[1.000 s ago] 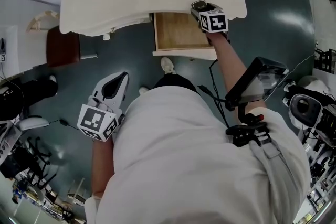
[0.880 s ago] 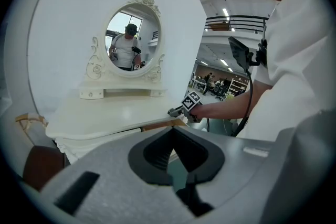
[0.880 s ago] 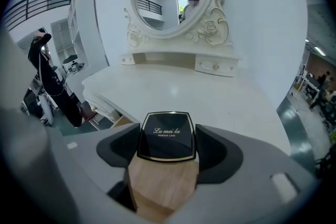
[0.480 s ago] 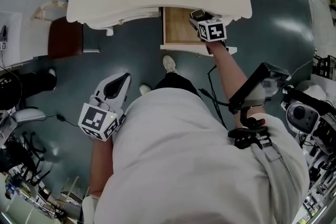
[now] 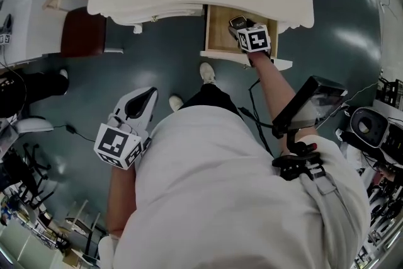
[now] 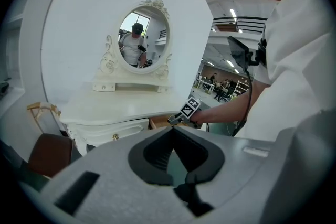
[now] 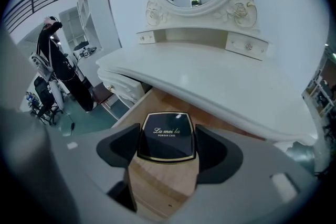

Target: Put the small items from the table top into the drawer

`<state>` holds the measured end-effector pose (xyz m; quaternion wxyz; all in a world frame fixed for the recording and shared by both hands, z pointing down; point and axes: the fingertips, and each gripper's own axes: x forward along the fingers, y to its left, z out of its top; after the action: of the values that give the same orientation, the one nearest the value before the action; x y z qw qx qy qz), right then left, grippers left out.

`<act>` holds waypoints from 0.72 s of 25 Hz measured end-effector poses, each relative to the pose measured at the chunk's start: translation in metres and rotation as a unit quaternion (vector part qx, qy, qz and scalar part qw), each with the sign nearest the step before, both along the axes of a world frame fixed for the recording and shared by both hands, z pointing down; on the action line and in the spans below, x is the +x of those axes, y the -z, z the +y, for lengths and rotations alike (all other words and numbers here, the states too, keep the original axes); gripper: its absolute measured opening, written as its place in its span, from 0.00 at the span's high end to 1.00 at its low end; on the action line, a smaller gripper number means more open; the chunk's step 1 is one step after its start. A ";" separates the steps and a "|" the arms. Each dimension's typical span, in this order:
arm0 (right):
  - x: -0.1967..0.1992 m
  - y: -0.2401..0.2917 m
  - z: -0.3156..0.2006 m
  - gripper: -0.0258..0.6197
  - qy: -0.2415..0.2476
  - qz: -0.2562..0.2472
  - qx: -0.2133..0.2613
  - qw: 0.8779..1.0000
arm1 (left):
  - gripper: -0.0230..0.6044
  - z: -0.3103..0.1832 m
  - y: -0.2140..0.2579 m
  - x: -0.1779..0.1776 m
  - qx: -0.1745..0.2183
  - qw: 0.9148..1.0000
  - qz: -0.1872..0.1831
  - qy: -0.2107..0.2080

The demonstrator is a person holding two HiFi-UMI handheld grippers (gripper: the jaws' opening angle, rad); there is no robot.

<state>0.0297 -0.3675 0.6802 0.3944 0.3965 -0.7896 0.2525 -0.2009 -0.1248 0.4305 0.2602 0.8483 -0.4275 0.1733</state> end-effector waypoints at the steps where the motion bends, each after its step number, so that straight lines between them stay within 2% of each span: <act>1: -0.004 -0.007 -0.003 0.45 0.005 0.001 -0.005 1.000 | 0.96 -0.002 -0.002 -0.001 -0.003 1.000 -0.001 0.005; 12: -0.031 -0.062 -0.031 0.45 0.067 0.015 -0.039 0.997 | 0.96 -0.023 -0.009 0.000 -0.024 0.998 -0.018 0.051; 18: -0.033 -0.094 -0.051 0.45 0.099 0.031 -0.056 0.993 | 0.96 -0.047 -0.018 0.011 -0.039 0.997 -0.023 0.066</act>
<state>-0.0030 -0.4187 0.7746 0.4630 0.3017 -0.7970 0.2437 -0.1900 -0.1723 0.4484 0.2937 0.8031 -0.4816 0.1917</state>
